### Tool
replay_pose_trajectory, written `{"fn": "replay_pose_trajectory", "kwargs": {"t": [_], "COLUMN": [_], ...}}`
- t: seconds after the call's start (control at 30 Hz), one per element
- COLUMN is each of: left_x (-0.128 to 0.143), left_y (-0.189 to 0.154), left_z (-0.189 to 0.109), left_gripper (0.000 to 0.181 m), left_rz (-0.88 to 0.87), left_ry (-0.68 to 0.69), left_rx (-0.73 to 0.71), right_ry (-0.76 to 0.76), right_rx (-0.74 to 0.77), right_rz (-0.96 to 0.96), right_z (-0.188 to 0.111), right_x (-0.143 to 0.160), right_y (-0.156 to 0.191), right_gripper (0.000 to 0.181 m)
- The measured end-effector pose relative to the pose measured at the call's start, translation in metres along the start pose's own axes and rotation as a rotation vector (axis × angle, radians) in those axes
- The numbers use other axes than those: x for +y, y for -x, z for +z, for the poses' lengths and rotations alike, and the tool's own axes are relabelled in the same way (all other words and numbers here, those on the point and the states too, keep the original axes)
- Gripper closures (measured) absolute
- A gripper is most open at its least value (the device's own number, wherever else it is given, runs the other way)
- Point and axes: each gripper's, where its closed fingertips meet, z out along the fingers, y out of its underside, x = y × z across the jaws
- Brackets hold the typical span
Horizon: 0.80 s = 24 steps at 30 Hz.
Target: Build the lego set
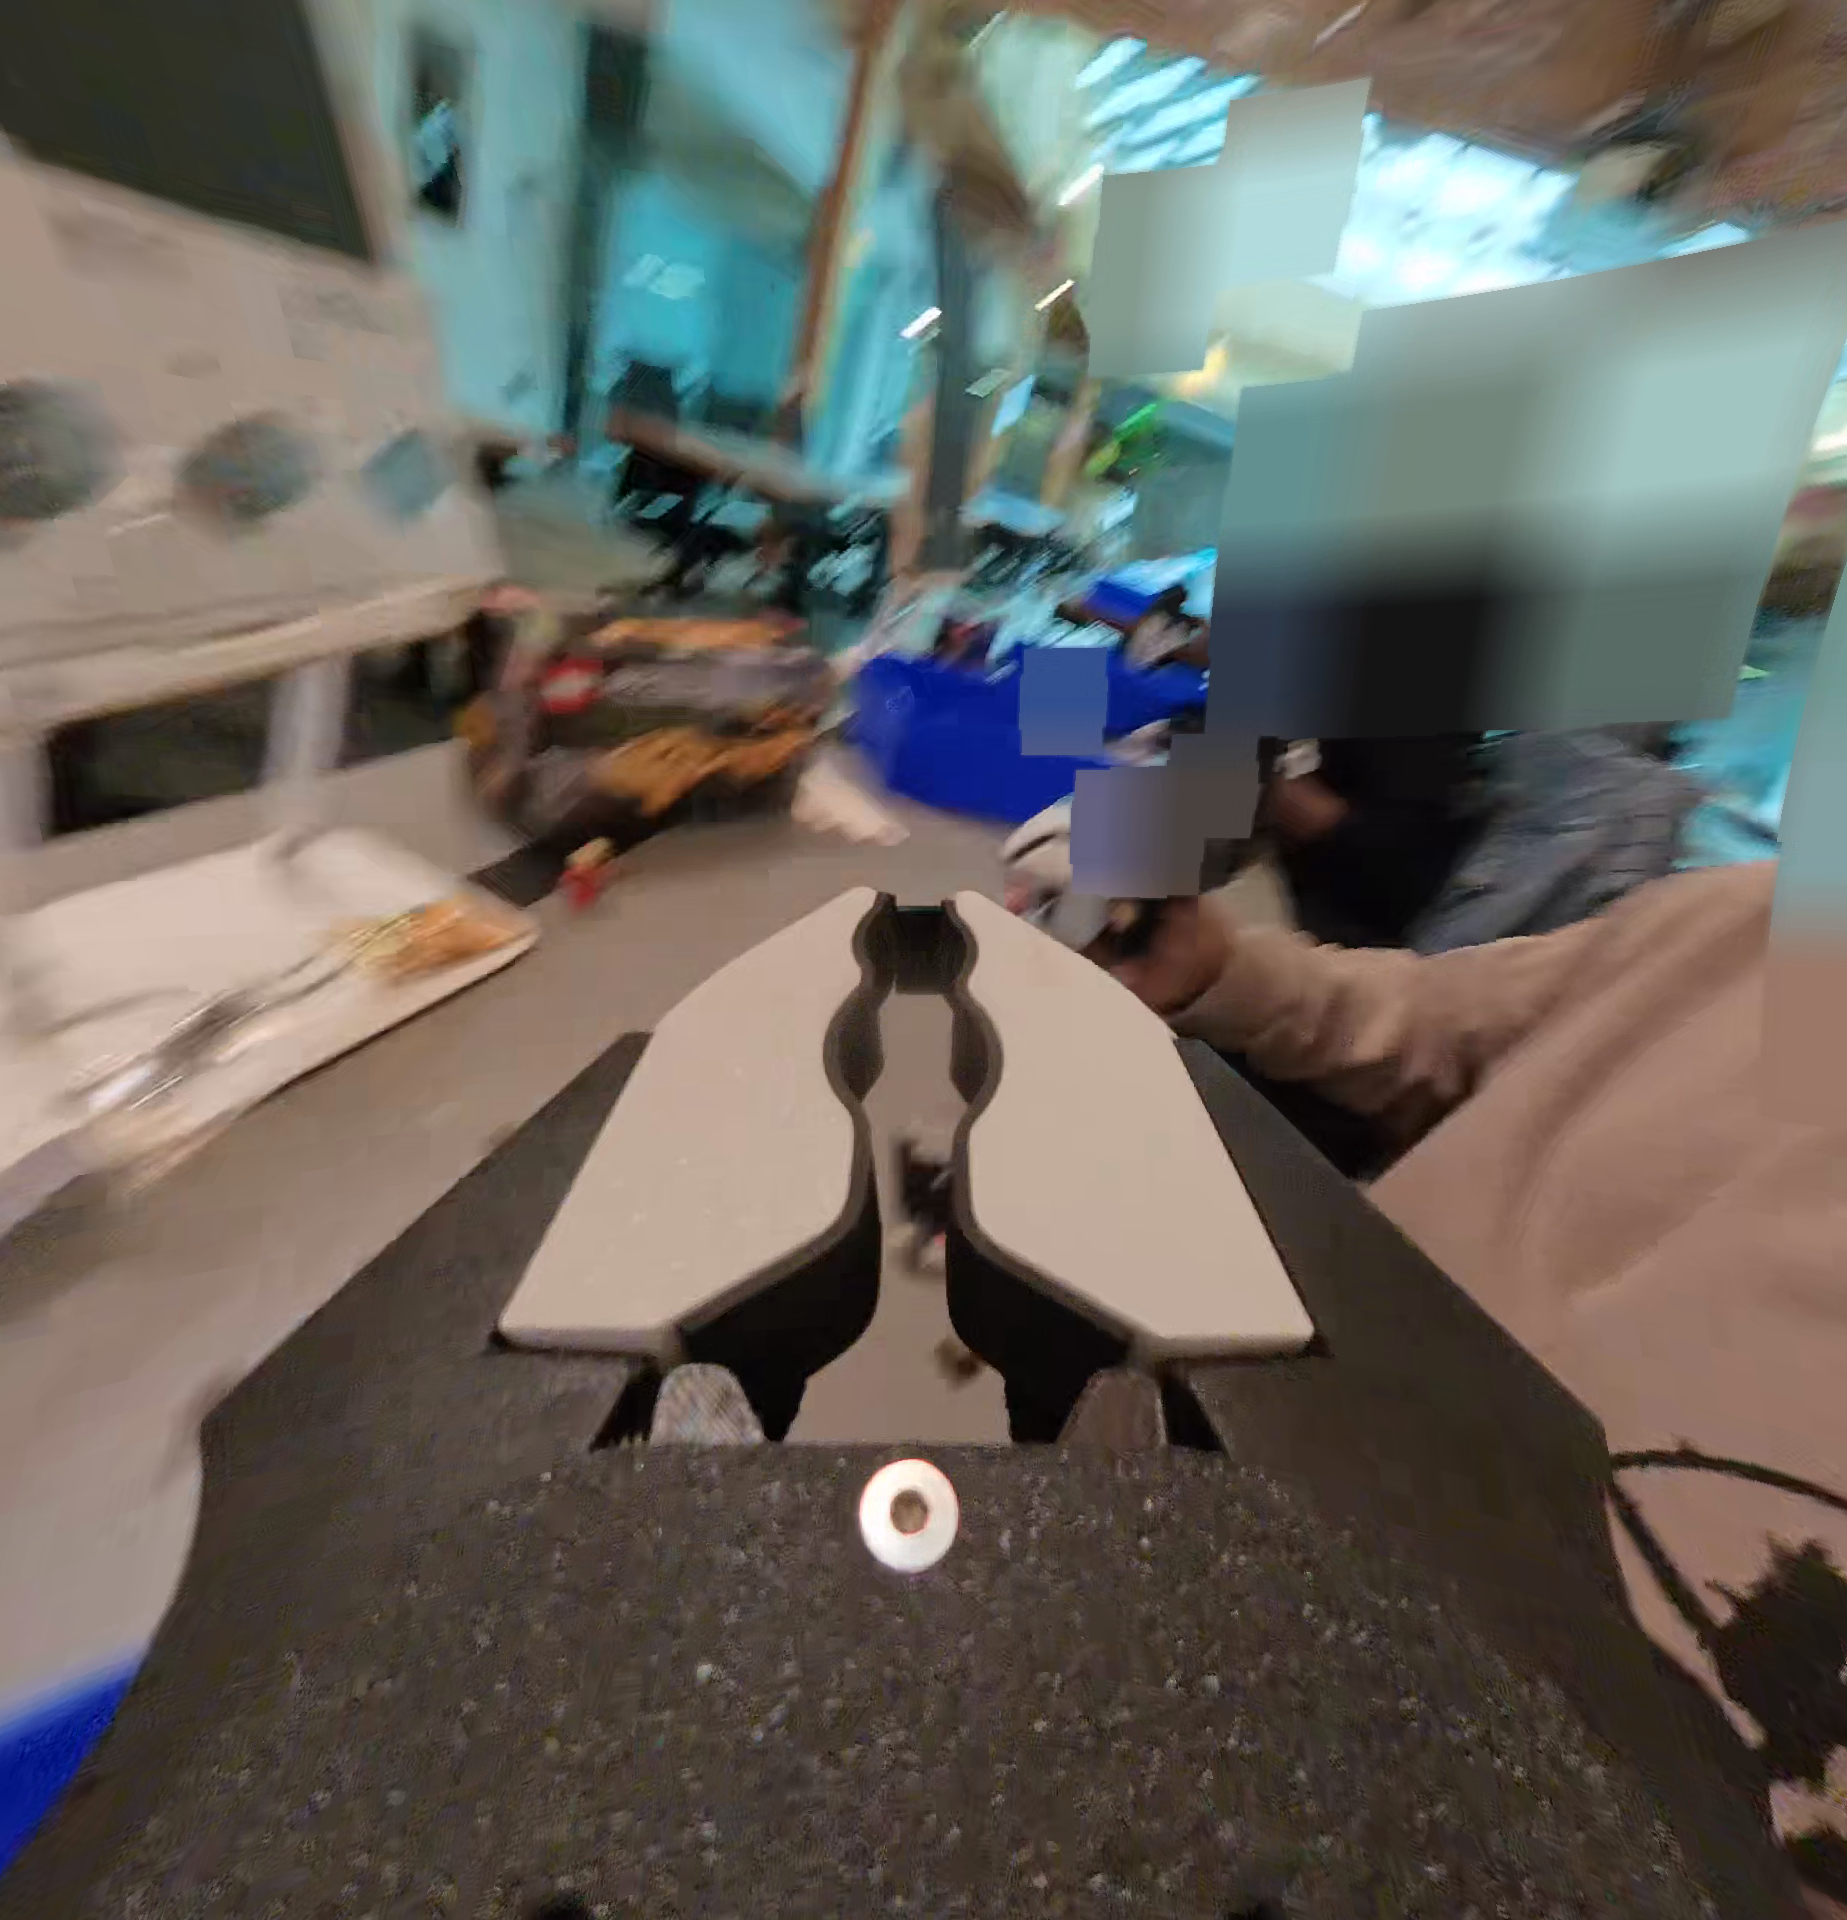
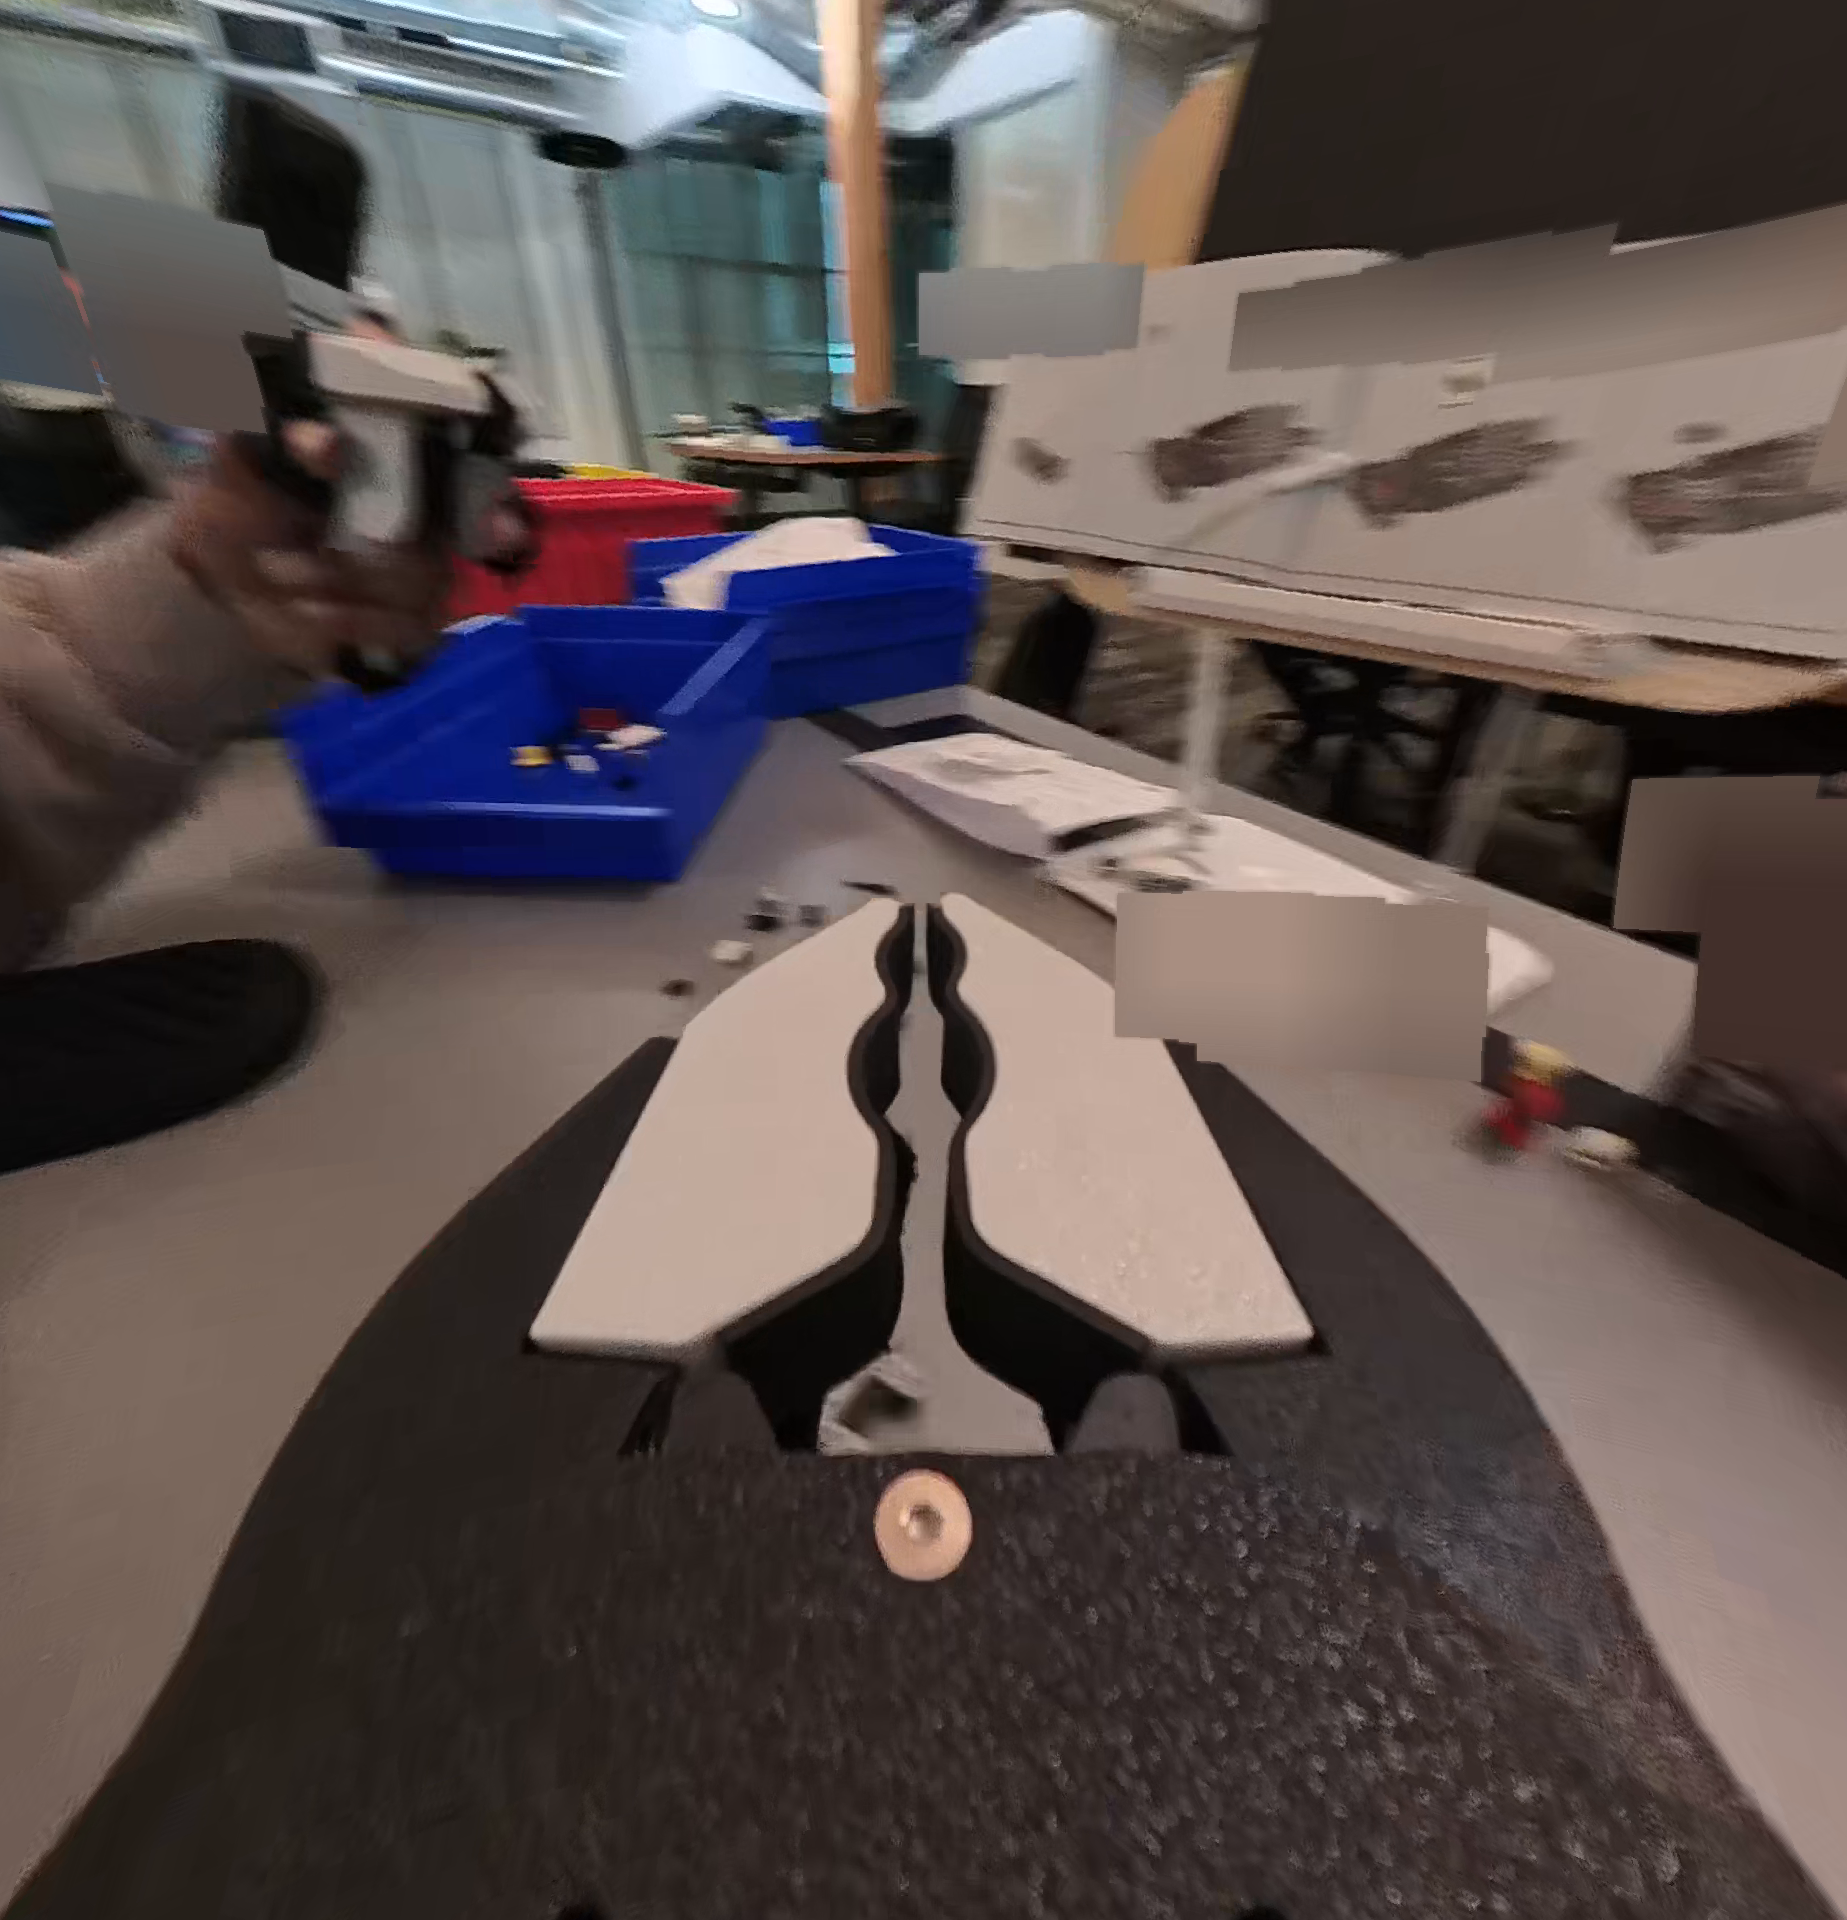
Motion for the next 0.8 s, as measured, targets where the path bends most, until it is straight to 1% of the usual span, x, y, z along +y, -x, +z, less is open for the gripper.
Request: {"fn": "replay_pose_trajectory", "kwargs": {"t": [0.07, 0.13, 0.17, 0.23, 0.33, 0.47, 0.57, 0.63, 0.73, 0.8], "left_x": [0.006, 0.009, 0.008, 0.011, 0.019, 0.024, 0.027, 0.028, 0.031, 0.034], "left_y": [-0.039, -0.065, -0.075, -0.086, -0.100, -0.107, -0.109, -0.110, -0.115, -0.119], "left_z": [0.031, 0.054, 0.061, 0.074, 0.091, 0.100, 0.101, 0.101, 0.100, 0.101], "left_gripper": [0.173, 0.173, 0.173, 0.173, 0.173, 0.173, 0.173, 0.173, 0.173, 0.173], "left_rz": [0.001, -0.031, -0.059, -0.093, -0.062, -0.009, 0.023, 0.076, 0.179, 0.225], "left_ry": [-0.115, -0.241, -0.300, -0.349, -0.347, -0.367, -0.380, -0.375, -0.371, -0.360], "left_rx": [0.178, 0.329, 0.400, 0.488, 0.555, 0.584, 0.576, 0.556, 0.536, 0.534], "right_ry": [-0.001, -0.044, -0.075, -0.127, -0.198, -0.233, -0.243, -0.242, -0.243, -0.256], "right_rx": [-0.200, -0.405, -0.490, -0.630, -0.771, -0.840, -0.851, -0.862, -0.886, -0.914], "right_rz": [0.101, 0.292, 0.404, 0.591, 0.769, 0.876, 0.943, 0.986, 1.038, 1.077], "right_z": [0.013, 0.019, 0.020, 0.021, 0.018, 0.017, 0.020, 0.021, 0.022, 0.019], "right_x": [-0.007, -0.023, -0.032, -0.049, -0.067, -0.076, -0.076, -0.074, -0.071, -0.071], "right_y": [0.042, 0.079, 0.090, 0.106, 0.116, 0.122, 0.120, 0.119, 0.120, 0.121], "right_gripper": [0.176, 0.169, 0.166, 0.161, 0.157, 0.159, 0.165, 0.170, 0.166, 0.168]}}
